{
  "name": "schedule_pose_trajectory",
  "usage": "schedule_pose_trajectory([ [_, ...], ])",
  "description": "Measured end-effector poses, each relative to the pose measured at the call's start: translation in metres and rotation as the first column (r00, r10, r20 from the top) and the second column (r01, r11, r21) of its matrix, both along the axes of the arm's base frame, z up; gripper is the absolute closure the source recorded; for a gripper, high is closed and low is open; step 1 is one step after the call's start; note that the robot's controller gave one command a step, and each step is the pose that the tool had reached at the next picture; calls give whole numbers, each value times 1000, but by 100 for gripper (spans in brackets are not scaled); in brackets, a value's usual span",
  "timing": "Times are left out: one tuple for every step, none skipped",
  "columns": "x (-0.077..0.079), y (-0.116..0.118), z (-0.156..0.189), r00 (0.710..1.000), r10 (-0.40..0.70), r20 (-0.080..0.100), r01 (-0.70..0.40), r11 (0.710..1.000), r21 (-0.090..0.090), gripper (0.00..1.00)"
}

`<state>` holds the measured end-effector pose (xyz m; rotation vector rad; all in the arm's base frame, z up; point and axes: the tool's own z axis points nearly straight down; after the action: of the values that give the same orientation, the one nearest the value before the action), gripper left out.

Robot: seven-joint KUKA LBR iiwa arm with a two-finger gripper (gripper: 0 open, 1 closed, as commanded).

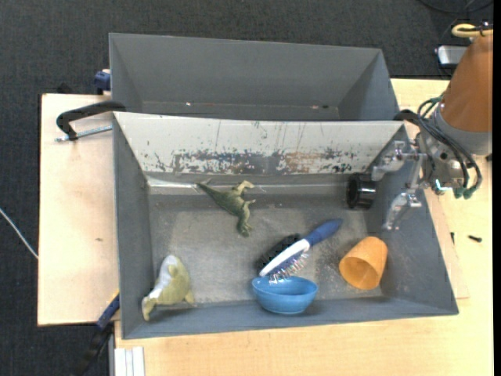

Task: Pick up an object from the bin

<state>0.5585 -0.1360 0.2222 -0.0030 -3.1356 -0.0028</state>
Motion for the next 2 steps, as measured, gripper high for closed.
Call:
schedule_pose_trajectory([
  [11, -14, -141, 932, 361, 3, -361, 932, 2, 0],
  [-20, 71, -130, 879, 476, 18, -476, 880, -3, 0],
])
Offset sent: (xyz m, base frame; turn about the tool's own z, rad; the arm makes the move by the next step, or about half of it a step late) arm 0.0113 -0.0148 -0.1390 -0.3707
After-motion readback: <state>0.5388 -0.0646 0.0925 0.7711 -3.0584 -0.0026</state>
